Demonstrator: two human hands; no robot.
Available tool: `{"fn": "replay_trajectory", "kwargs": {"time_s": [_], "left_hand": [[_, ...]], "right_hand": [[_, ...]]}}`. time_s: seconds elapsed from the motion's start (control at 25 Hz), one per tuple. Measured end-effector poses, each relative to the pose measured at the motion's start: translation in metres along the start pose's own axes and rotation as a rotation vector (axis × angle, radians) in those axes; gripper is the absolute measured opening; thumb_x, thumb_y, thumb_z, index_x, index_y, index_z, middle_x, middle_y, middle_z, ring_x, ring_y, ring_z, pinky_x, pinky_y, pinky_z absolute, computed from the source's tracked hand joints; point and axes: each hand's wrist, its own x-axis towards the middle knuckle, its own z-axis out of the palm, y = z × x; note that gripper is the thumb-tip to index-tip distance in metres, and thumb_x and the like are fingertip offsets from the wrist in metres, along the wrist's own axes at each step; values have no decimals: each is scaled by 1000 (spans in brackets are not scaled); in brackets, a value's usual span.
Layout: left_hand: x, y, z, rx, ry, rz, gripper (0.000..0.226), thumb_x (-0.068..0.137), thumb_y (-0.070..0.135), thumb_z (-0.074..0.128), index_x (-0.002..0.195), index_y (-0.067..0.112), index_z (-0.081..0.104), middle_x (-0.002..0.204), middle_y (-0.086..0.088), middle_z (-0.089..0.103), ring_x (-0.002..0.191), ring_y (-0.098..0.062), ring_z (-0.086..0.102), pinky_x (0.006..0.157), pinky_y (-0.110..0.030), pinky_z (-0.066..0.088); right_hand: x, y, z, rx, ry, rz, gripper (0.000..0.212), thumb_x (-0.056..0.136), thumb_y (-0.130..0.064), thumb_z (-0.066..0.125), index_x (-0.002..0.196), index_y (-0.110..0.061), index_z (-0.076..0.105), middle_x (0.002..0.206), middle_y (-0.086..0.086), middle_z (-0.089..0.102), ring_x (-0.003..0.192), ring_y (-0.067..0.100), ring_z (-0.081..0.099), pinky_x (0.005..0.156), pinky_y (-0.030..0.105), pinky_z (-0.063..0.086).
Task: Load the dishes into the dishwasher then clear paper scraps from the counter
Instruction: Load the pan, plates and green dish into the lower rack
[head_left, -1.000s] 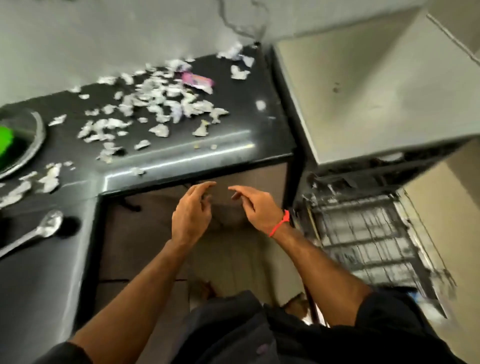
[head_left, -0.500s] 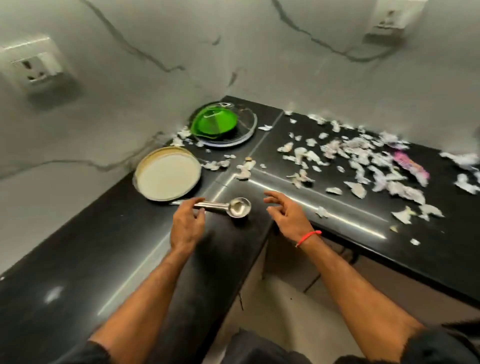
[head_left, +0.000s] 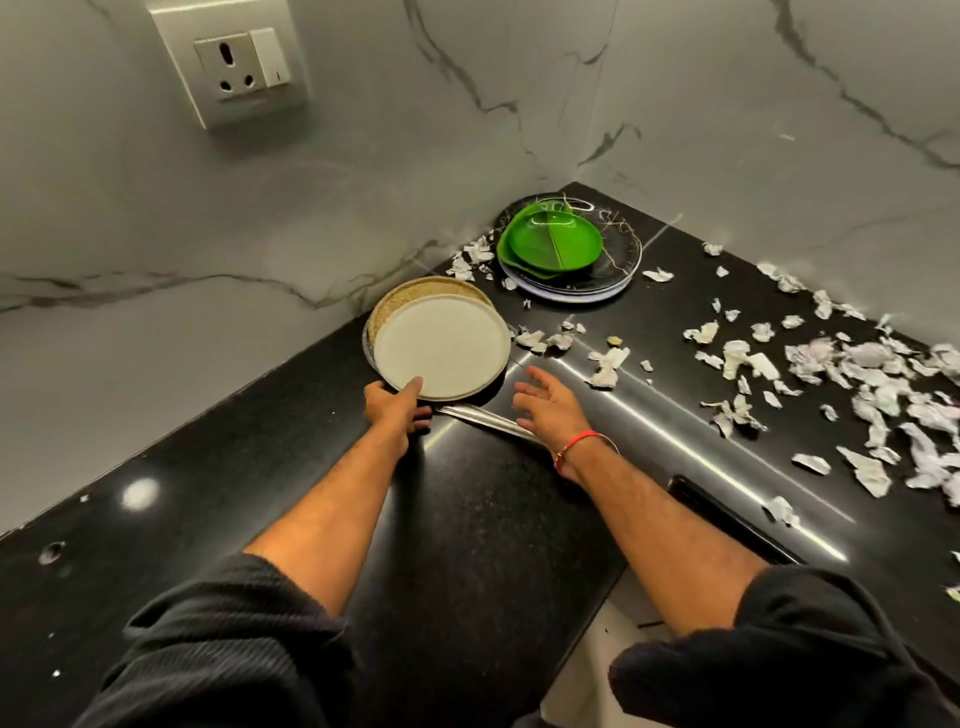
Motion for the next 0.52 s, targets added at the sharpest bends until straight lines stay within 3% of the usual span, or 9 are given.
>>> {"fn": "replay_trajectory", "kwargs": {"time_s": [0.12,0.24,0.32,0.36,0.52], "left_hand": [[-1,8,7,-129,2,25,38,96,10,57,131,12,43,112,-17,65,61,-22,68,48,-35,59],[-22,20,3,-267,21,56,22,91,7,49,111,10,57,99,-10,63,73,-27,66,51,-37,59],[-38,23,0,-208,0,29,13,85,11,51,92,12,63,95,-10,63,82,-28,63,55,-35,57],[-45,23,0,-136,-40,14,11,83,13,52,87,13,62,93,-12,63,83,-29,62,60,-36,56],[-75,20,25,105,-198,39,11,84,20,50,89,14,58,88,-12,58,77,-27,57,58,-30,46]], "right_hand": [[6,6,7,50,12,14,59,93,-4,57,147,-18,38,132,10,56,108,18,57,84,31,51],[6,12,-1,299,-3,76,65,93,-24,64,148,-28,30,131,3,54,114,29,59,93,45,54],[5,11,-14,455,19,99,61,87,-37,70,139,-33,38,133,3,57,113,32,63,86,51,57],[3,10,-21,462,63,79,63,84,-39,72,138,-28,42,131,6,60,109,29,65,80,48,58],[-22,17,-69,341,270,-60,36,91,-9,60,124,-24,58,116,8,67,99,27,67,74,37,58]]}}
